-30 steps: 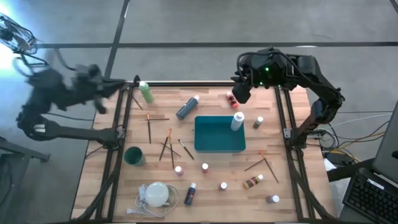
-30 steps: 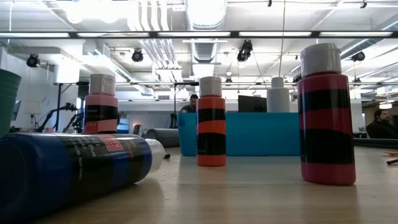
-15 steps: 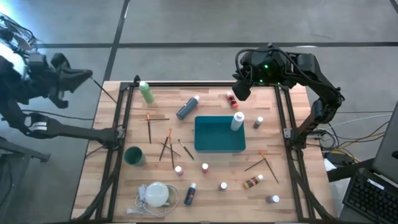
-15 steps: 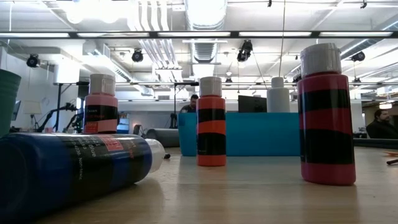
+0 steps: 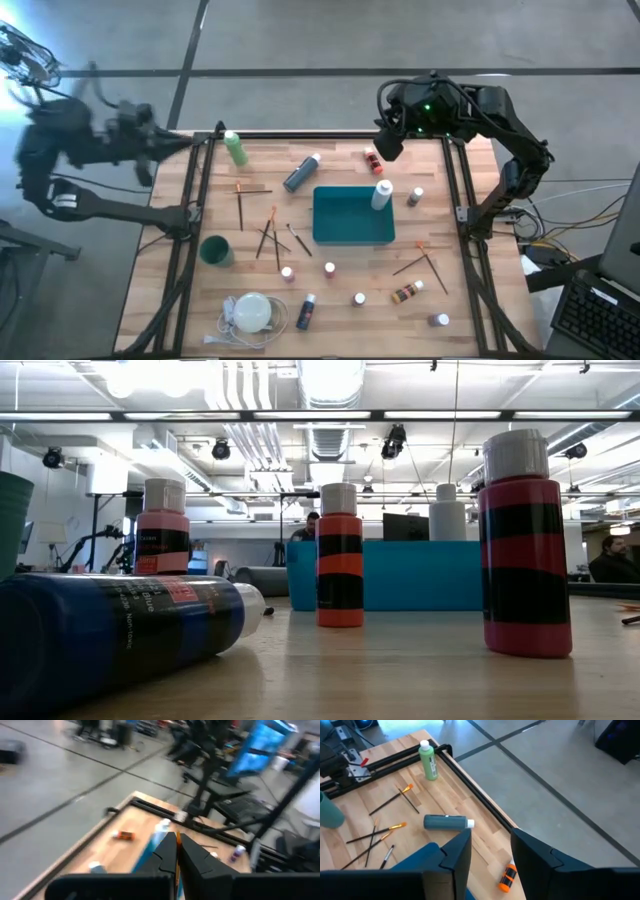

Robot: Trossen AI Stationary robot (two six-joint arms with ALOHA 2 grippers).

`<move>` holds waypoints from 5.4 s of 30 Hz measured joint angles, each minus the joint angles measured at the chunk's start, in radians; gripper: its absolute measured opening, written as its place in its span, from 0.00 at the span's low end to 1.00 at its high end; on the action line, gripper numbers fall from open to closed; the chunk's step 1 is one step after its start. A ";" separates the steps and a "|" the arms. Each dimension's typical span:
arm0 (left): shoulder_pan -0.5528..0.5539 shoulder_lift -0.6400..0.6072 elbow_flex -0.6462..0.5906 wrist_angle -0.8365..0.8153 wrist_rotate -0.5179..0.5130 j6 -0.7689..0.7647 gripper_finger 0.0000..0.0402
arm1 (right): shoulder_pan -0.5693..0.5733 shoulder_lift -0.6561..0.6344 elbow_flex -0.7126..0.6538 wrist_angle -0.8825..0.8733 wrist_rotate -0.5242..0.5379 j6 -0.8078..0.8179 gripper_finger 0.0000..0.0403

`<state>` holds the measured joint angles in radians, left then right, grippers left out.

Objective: Pick & Place Paint Supplies
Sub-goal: Put the gold paintbrush into the green cup

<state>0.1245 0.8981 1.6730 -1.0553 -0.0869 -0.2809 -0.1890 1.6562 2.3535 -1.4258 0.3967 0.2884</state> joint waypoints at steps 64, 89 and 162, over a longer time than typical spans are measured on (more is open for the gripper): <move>-1.152 -0.220 -0.452 0.044 -1.204 -0.273 0.01 | -0.052 0.061 -0.005 -0.011 -0.005 -0.001 0.38; -1.091 -0.284 -0.589 -0.358 -0.819 -0.735 0.01 | -0.061 0.061 -0.006 -0.001 -0.007 0.078 0.41; -1.459 -0.273 -0.960 -0.257 -0.997 -1.218 0.01 | -0.119 0.060 -0.007 -0.014 -0.038 0.094 0.42</move>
<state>-1.3342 0.6250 0.7132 -1.3123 -1.0842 -1.4986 -0.3080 1.7161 2.3466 -1.4395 0.3584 0.3820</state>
